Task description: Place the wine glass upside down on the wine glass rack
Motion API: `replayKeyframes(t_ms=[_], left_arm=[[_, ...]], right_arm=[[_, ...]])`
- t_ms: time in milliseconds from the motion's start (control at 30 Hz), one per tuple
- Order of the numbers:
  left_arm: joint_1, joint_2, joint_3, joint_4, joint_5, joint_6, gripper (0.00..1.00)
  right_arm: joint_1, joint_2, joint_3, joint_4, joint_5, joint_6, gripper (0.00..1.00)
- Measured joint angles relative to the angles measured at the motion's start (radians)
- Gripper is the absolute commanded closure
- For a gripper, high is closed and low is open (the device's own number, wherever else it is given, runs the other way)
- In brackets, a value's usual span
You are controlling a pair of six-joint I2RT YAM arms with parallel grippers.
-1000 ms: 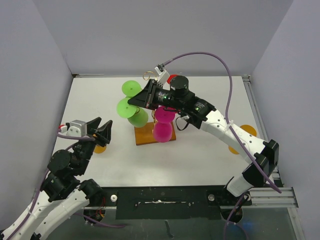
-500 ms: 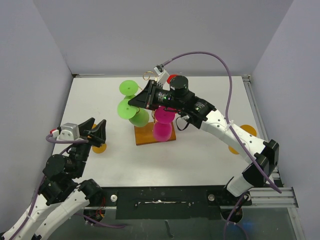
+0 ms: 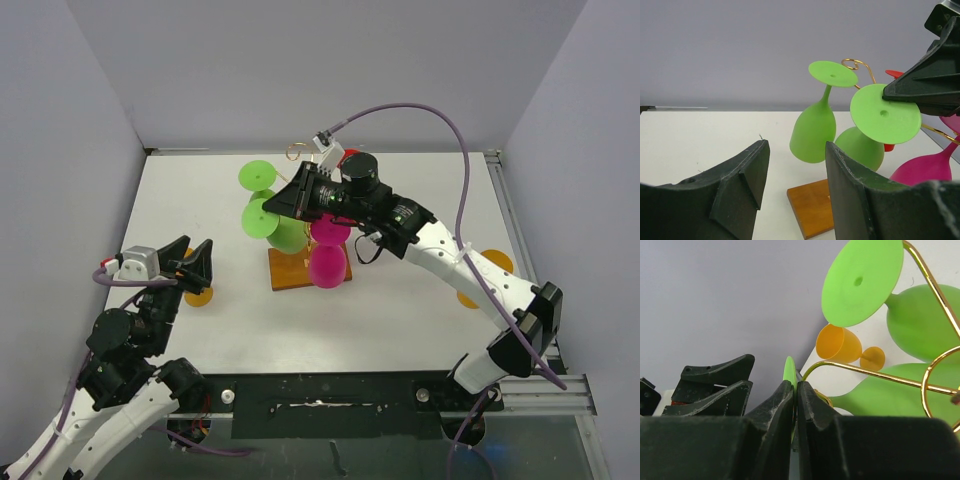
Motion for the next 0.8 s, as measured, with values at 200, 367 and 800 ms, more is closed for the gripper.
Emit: replayKeyframes(t_ms=[200,367,800], left_arm=[[0.0,0.002,0.0,0.0,0.0,-0.002,0.53],[0.0,0.017,0.0,0.0,-0.002,-0.005,0.53],[0.0,0.104,0.002,-0.023,-0.137,-0.049,0.46]], right_arm=[[0.0,-0.029,-0.002,-0.033,0.058,-0.028,0.83],[-0.002,-0.059,-0.005,-0.051,0.104,-0.053,0.75],[-0.008,-0.071,-0.007,-0.082,0.175,-0.104,0.62]])
